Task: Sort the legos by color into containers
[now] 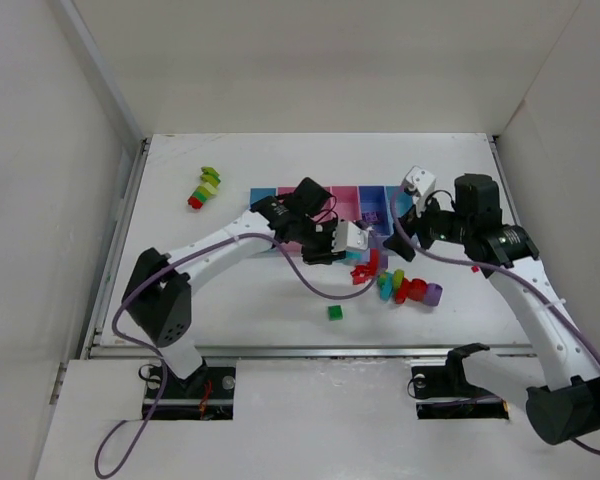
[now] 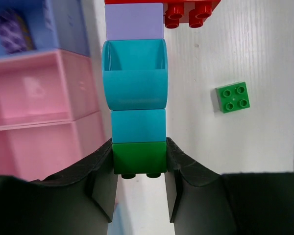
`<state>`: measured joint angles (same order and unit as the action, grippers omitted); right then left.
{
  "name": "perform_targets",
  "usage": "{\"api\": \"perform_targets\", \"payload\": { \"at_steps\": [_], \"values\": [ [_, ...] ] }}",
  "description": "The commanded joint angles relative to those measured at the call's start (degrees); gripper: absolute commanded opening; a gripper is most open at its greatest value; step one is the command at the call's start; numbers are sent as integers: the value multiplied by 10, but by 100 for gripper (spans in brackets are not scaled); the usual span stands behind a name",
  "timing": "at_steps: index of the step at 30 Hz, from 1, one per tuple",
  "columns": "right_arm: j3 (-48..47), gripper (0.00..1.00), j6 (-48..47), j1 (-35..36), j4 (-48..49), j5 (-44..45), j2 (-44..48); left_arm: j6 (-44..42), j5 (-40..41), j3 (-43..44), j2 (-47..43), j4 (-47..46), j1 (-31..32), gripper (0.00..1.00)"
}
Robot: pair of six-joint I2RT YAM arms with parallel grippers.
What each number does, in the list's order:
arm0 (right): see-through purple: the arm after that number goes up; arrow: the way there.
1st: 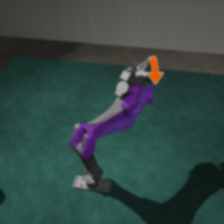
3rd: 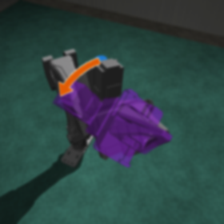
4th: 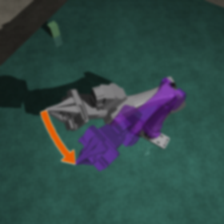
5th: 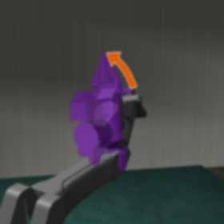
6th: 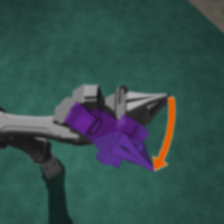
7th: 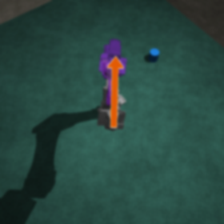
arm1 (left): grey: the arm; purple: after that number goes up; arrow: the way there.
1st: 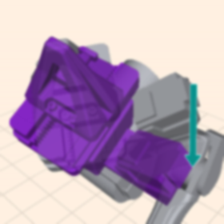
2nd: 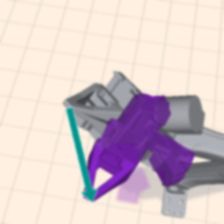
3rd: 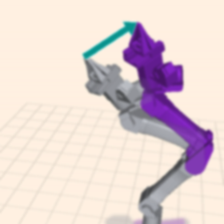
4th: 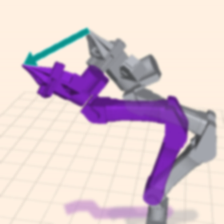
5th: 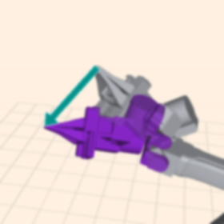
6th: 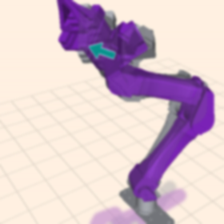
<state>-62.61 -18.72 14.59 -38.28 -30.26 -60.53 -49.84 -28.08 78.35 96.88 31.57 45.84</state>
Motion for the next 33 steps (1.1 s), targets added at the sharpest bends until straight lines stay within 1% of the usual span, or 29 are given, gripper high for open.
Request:
{"api": "perform_targets", "payload": {
  "at_steps": [1,3,6,7,12,16,18,22,24,27,31,33],
  "values": [
    [27,83,-174,2,71,-70,31,-68,-50,21,-49,33,1,0],
    [43,83,-183,2,125,-102,39,-68,-50,21,-49,33,1,0],
    [43,82,-194,9,131,-173,16,-53,-56,32,-44,33,-5,0],
    [37,81,-194,16,131,-179,-7,-53,-56,32,-44,33,-5,0],
    [37,81,-194,68,145,-172,-48,-46,-66,32,-39,33,-16,0],
    [32,81,-194,82,150,-197,-54,-40,-77,37,-44,33,-31,0],
    [19,81,-194,99,142,-197,-59,-40,-77,44,-44,38,-37,0],
    [19,81,-194,140,136,-146,-86,-28,-91,63,-38,44,-42,0],
    [19,81,-194,152,149,-125,-99,-21,-98,72,-38,44,-42,0],
    [24,81,-155,152,188,-90,-109,-16,-109,85,-33,49,-42,0],
    [36,81,-141,152,246,-62,-109,-10,-115,85,-33,49,-42,0],
    [36,79,-141,152,246,-54,-116,-10,-121,85,-33,49,-42,0]
  ]
}}
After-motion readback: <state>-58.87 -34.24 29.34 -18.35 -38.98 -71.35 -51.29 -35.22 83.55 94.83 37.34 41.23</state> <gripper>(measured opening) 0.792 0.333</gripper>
